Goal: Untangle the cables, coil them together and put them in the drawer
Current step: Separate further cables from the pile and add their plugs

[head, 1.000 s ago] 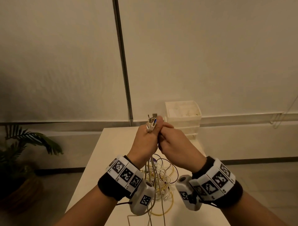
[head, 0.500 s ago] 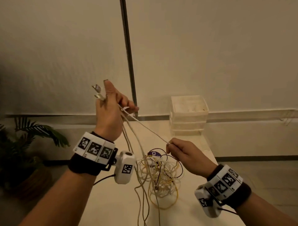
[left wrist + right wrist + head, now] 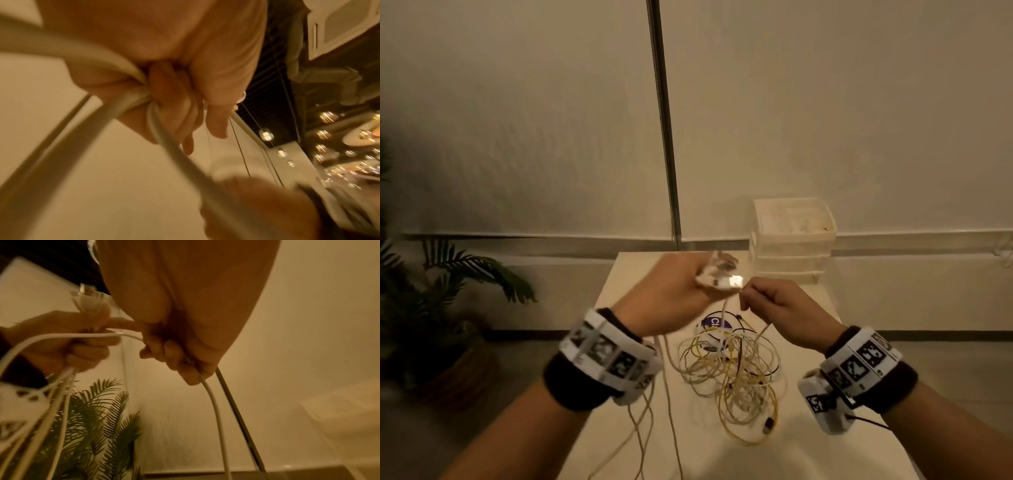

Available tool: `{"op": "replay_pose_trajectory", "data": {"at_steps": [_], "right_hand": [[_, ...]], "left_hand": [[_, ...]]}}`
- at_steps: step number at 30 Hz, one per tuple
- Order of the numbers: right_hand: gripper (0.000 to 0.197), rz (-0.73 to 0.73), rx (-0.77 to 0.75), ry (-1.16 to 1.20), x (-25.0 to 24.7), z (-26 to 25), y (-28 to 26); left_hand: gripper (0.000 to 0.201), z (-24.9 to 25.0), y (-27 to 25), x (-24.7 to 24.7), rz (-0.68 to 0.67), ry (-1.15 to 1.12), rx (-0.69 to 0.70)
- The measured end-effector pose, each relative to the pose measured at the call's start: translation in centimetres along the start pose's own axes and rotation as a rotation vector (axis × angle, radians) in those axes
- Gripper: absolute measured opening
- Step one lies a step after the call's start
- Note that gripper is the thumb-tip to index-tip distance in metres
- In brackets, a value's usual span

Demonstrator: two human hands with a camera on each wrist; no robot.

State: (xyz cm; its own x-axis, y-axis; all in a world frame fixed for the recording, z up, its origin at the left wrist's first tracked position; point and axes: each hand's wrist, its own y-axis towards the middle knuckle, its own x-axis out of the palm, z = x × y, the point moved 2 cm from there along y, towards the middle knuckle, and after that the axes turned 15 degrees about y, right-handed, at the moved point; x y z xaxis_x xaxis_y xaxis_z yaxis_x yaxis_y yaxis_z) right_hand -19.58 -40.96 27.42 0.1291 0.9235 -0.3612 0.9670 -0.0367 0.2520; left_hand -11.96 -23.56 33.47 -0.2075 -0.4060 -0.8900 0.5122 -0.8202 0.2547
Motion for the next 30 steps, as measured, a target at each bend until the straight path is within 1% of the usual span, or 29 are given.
{"op": "replay_pose_trajectory", "data": {"at_steps": [1,3,5,6,9,11,14,17,18,21,22,23,24,26,28,29,30], "right_hand": [[0.023,-0.026,-0.006,-0.014,0.2,-0.5,0.5],[0.018,-0.044,-0.002,-0.013,0.3,-1.1,1.4],[0.020,-0.036,0.014,0.015,0.4,-1.5,1.6],[0.024,-0.033,0.021,0.035,0.4,-1.6,1.6],[0.028,-0.026,0.037,0.117,0.5,-1.8,1.1],[0.028,-0.023,0.031,0.155,0.5,-1.8,0.8],[0.026,0.000,0.034,0.241,0.4,-1.3,0.4],[0.027,0.015,0.040,0.334,0.3,-0.5,-0.1],[0.027,0.013,0.053,0.343,0.2,-0.1,-0.3],[0.027,0.034,0.105,0.330,-0.1,1.9,-1.5],[0.028,0.059,0.118,0.329,-0.2,2.5,-1.8],[0.028,0.088,0.134,0.336,-0.4,3.1,-2.1],[0.028,0.115,0.147,0.345,-0.6,3.4,-2.3],[0.029,0.144,0.159,0.352,-0.7,3.4,-2.2],[0.029,0.156,0.166,0.343,-0.8,2.8,-1.8],[0.029,0.160,0.174,0.332,-0.9,2.5,-1.5],[0.030,0.163,0.188,0.304,-1.0,2.3,-1.3]], "left_hand": [[0.012,0.1,0.2,1.6,-0.031,0.026,0.003],[0.016,-0.3,0.8,3.2,-0.004,0.029,-0.052],[0.010,-0.8,1.0,3.4,0.024,0.044,-0.092],[0.009,-0.8,1.0,3.2,0.026,0.071,-0.080],[0.023,-0.7,0.7,2.2,0.076,0.108,-0.032],[0.030,-0.8,0.8,1.7,0.164,0.106,-0.063],[0.021,-1.1,0.8,0.6,0.298,0.109,-0.140],[0.017,-1.6,0.9,-1.6,0.439,0.021,-0.232],[0.017,-2.3,0.9,-2.8,0.518,-0.011,-0.273],[0.028,-5.3,0.3,-7.7,0.817,-0.137,-0.430],[0.031,-5.9,-0.1,-9.1,0.868,-0.144,-0.485],[0.032,-6.1,-0.5,-9.7,0.868,-0.132,-0.501],[0.030,-5.9,-0.7,-9.7,0.817,-0.081,-0.485],[0.023,-5.3,-0.8,-8.4,0.644,0.025,-0.420],[0.019,-4.2,-1.0,-7.0,0.481,0.144,-0.386],[0.019,-3.8,-1.0,-6.5,0.422,0.231,-0.359],[0.022,-3.4,-1.1,-6.1,0.398,0.312,-0.334]]}}
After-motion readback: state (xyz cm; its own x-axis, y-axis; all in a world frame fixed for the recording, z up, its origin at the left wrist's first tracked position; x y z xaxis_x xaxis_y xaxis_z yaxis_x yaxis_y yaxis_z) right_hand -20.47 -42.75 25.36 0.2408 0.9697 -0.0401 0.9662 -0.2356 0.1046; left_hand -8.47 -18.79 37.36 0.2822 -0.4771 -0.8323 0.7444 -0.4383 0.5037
